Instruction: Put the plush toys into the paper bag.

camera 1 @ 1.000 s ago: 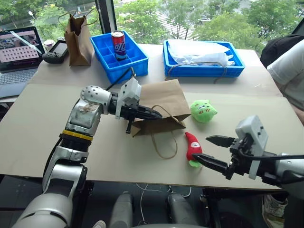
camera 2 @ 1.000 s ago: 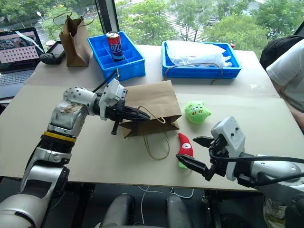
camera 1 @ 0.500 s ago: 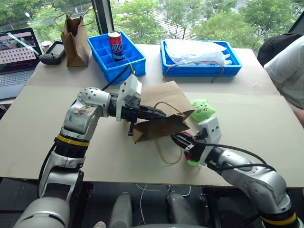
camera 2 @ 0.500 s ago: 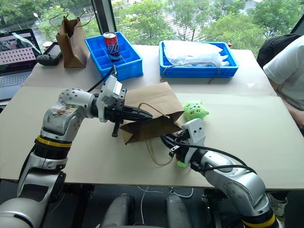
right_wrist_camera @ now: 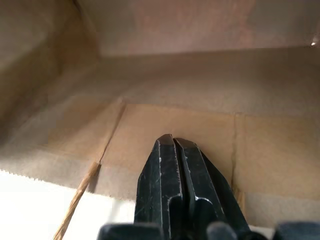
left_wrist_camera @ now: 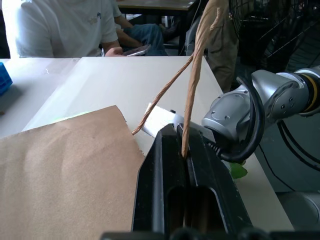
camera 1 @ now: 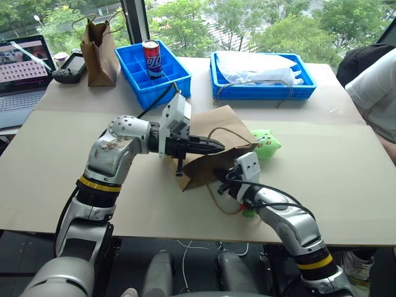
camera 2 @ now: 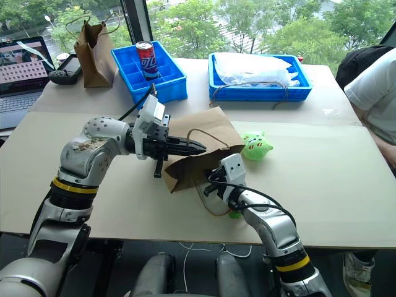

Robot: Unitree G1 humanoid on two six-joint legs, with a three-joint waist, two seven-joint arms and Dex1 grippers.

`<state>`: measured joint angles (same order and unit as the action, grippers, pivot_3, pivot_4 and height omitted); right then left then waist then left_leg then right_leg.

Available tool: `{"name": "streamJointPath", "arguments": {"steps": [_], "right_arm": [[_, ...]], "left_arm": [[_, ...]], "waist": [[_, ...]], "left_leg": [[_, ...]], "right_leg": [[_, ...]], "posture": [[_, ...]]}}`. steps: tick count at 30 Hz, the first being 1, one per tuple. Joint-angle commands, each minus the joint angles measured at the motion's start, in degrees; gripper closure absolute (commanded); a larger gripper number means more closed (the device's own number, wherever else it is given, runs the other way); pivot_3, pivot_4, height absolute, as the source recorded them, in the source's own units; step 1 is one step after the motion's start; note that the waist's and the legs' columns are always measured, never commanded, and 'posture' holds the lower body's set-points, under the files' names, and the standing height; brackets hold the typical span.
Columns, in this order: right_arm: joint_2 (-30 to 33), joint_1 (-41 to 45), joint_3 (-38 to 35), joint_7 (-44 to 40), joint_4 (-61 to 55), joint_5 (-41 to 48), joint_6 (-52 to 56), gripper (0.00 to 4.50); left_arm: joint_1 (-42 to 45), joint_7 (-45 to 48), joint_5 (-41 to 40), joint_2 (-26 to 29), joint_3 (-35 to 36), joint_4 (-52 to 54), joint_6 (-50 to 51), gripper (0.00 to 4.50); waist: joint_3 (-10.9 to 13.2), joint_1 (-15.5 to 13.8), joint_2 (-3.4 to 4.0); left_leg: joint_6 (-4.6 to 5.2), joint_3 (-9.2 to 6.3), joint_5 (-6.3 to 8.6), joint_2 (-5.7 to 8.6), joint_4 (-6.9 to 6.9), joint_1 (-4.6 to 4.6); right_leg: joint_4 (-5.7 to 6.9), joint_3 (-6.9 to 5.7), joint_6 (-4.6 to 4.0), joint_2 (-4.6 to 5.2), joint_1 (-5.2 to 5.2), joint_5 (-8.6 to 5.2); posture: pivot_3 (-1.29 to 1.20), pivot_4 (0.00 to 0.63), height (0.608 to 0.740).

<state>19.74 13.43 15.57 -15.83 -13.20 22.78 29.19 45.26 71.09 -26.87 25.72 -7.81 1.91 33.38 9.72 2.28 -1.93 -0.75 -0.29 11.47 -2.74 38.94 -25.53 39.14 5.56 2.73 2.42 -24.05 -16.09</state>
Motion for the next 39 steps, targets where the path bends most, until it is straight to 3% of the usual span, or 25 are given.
{"name": "streamJointPath", "arguments": {"steps": [1,7,12,24,29,35,39], "right_arm": [[0.66,0.39,1.58,-2.22,1.67,-4.33,-0.47,4.46],[1.28,0.13,2.09,-4.56,2.69,-8.13,0.63,4.46],[1.39,0.11,0.95,-6.09,2.50,-9.61,1.00,4.46],[0.84,0.16,-0.89,-7.56,-0.05,-10.11,1.75,4.46],[0.24,0.40,-8.19,-8.69,-10.48,-1.69,8.25,4.46],[6.24,0.21,-21.77,-8.81,-25.49,10.97,21.42,2.70],[14.27,-1.83,-32.44,-8.62,-31.46,20.70,33.48,1.21]], "left_arm": [[1.56,-2.85,-2.81,0.48,3.08,1.69,3.03,4.50],[7.95,-9.49,-4.84,2.30,9.56,-7.94,9.65,4.50],[10.75,-17.21,-6.86,0.55,14.50,-12.69,15.09,4.50],[10.80,-24.24,-10.52,-2.71,16.93,-11.98,19.64,4.50],[9.30,-24.43,-12.76,-2.91,16.77,-9.20,21.79,4.50],[6.08,-24.71,-15.77,-2.67,16.74,-4.60,24.55,4.50],[4.82,-24.62,-16.56,-2.19,16.42,-3.46,25.09,4.50]], "waist": [[0.00,0.07,0.00],[0.00,0.09,0.00],[0.00,0.00,0.00],[0.00,-0.13,0.00],[0.00,-0.15,0.00],[0.00,-0.14,0.00],[0.00,-0.18,0.00]], "left_leg": [[0.00,0.00,0.00,0.00,0.00,0.01],[-0.01,-0.01,-0.01,0.00,0.02,0.05],[-0.01,-0.02,0.00,0.02,0.02,0.06],[-0.02,-0.03,-0.01,0.03,0.03,0.05],[-0.03,-0.04,-0.01,0.03,0.02,-0.01],[-0.03,-0.06,-0.01,0.03,0.00,-0.01],[-0.03,-0.06,-0.01,0.03,0.00,0.00]], "right_leg": [[0.00,0.00,0.00,0.00,0.00,0.00],[0.05,-0.01,0.00,0.00,0.02,0.00],[0.03,-0.02,0.01,0.01,0.05,0.00],[0.06,-0.03,0.00,0.03,0.05,0.00],[0.06,-0.02,0.00,0.04,-0.02,0.00],[0.09,-0.03,0.00,0.05,-0.04,0.00],[0.06,-0.03,0.00,0.05,0.01,0.00]], "posture": [[0.00,0.150,0.694],[0.00,0.150,0.694],[0.00,0.150,0.694],[0.00,0.150,0.694],[0.00,0.150,0.694],[0.00,0.150,0.694],[0.00,0.150,0.694]]}}
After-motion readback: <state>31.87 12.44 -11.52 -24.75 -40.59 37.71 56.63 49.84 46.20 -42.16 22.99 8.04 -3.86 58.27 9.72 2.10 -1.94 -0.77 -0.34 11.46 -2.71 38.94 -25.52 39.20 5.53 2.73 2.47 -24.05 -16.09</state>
